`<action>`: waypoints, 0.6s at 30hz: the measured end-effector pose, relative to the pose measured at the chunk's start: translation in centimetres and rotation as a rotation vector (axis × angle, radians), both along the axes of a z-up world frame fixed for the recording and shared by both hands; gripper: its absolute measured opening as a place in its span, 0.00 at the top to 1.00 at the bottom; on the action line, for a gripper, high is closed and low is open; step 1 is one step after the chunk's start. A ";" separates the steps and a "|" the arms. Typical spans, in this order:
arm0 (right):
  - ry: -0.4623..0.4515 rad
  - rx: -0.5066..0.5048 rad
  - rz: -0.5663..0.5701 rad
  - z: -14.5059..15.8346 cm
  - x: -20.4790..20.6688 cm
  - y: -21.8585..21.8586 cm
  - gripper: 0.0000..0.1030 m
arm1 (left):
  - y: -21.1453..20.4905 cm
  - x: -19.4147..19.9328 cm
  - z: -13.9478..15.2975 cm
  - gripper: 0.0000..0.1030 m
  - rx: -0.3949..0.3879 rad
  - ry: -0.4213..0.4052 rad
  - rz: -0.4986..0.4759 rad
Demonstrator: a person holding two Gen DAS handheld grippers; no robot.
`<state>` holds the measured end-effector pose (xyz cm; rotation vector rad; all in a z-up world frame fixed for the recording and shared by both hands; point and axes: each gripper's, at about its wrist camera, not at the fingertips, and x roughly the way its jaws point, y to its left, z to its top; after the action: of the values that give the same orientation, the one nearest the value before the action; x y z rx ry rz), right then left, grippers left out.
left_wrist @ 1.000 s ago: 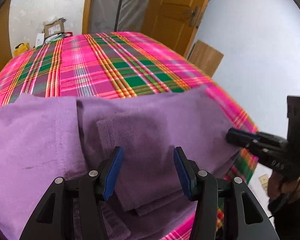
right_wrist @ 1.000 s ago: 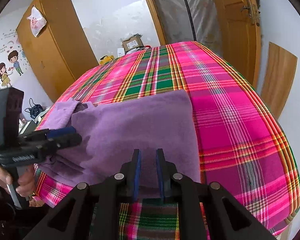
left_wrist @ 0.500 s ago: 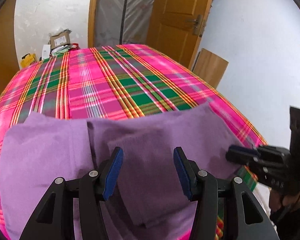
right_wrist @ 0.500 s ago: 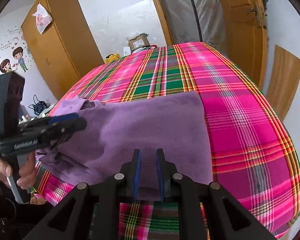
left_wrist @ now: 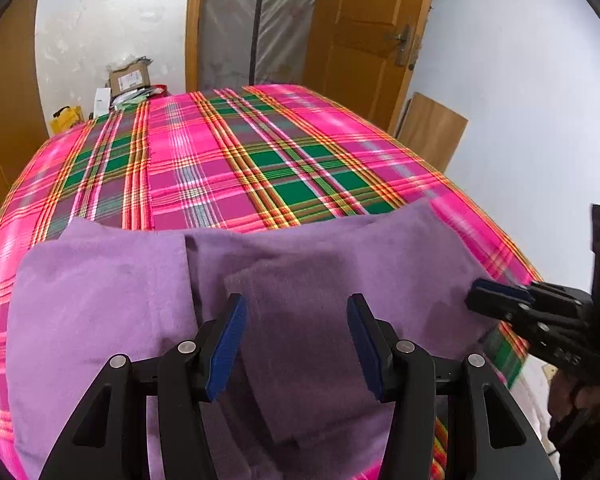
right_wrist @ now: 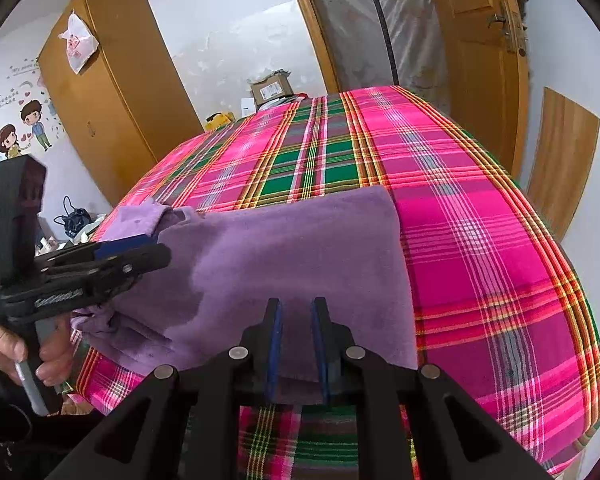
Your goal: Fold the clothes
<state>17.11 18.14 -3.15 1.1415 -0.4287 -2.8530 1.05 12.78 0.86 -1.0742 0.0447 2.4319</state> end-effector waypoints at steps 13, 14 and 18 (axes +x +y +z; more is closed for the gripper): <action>-0.013 0.007 -0.002 -0.5 0.1 -0.4 0.80 | -0.3 2.5 -1.7 0.47 0.056 -0.055 -0.079; -0.012 0.007 -0.002 -0.4 0.2 -0.4 0.80 | -0.3 2.6 -1.6 0.47 0.053 -0.049 -0.077; -0.006 0.009 -0.003 -0.2 0.3 -0.3 0.80 | -0.5 2.7 -0.9 0.47 0.047 -0.015 -0.058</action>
<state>17.42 17.85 -3.39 1.1518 -0.4185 -2.8582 3.79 12.33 -0.04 -1.0553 0.0132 2.3620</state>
